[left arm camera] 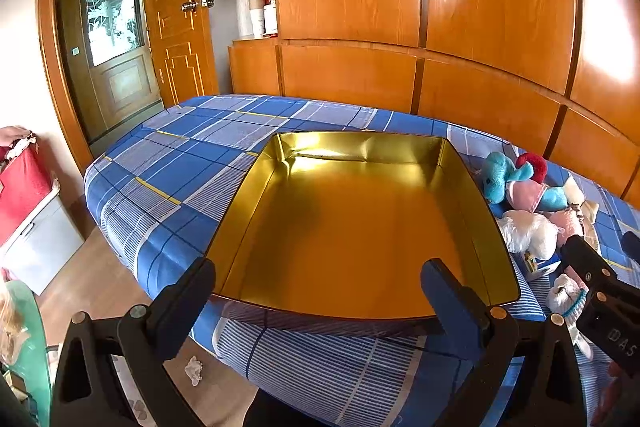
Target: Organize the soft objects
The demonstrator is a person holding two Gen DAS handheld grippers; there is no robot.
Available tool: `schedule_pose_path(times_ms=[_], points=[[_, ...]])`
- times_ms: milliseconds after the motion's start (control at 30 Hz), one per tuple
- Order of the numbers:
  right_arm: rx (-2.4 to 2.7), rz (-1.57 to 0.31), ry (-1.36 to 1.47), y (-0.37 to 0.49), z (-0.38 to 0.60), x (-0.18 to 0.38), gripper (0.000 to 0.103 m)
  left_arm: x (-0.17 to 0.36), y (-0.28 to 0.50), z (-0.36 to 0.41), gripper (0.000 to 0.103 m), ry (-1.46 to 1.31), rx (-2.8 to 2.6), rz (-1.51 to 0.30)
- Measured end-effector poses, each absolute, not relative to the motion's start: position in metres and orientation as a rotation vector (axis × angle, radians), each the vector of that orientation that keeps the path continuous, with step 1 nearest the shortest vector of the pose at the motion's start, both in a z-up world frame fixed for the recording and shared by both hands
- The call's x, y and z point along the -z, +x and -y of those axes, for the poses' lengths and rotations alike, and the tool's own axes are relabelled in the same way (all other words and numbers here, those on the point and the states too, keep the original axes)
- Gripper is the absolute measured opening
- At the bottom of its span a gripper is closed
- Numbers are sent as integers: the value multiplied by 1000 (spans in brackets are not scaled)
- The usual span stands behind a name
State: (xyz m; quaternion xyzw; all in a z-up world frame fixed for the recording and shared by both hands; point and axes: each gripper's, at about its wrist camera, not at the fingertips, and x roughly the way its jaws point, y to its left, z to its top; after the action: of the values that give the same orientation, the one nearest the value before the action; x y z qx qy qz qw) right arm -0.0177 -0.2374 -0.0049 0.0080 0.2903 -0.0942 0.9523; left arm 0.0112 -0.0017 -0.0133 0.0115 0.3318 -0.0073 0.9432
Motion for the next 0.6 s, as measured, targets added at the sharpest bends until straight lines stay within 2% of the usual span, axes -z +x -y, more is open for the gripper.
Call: schedule_pose_path(times_ms=[600], points=[[186,-582,13,-19,235,3,103,13,11,-2,103,16,5,-690]])
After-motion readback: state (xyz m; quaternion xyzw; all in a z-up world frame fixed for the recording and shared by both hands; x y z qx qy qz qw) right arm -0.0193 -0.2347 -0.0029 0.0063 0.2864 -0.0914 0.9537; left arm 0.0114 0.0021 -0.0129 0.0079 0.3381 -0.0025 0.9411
